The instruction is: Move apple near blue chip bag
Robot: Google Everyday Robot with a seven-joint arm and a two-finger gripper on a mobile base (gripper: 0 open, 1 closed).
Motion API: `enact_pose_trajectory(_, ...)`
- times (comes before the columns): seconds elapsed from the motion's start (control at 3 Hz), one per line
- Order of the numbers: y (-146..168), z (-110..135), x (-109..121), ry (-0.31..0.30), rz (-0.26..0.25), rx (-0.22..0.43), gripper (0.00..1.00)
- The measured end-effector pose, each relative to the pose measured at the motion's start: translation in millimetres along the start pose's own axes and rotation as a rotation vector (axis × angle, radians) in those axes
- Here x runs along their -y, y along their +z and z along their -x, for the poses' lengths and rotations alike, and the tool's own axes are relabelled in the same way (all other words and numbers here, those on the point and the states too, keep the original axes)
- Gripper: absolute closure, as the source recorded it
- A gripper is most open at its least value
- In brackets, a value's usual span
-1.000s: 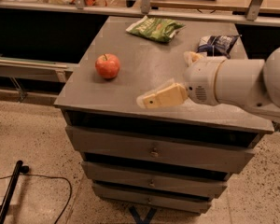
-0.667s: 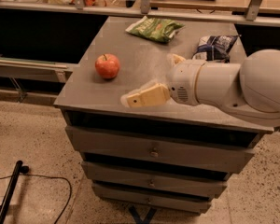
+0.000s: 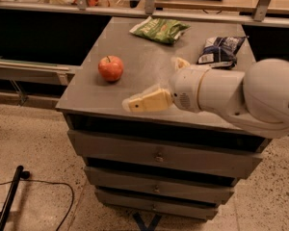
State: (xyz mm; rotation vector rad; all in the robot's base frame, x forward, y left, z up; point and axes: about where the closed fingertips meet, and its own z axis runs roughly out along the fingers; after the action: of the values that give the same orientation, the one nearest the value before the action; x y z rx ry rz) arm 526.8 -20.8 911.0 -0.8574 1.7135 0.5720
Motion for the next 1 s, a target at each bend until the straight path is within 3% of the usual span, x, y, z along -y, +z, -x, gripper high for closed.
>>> enact_pose_trajectory(0.33, 17.6, -4.4, 1.5, -0.01, -0.069, 0.042, 0.0)
enact_pose_trajectory(1.0, 79.2, -13.8, 34.8, -0.027, -0.237, 0.129, 0.0)
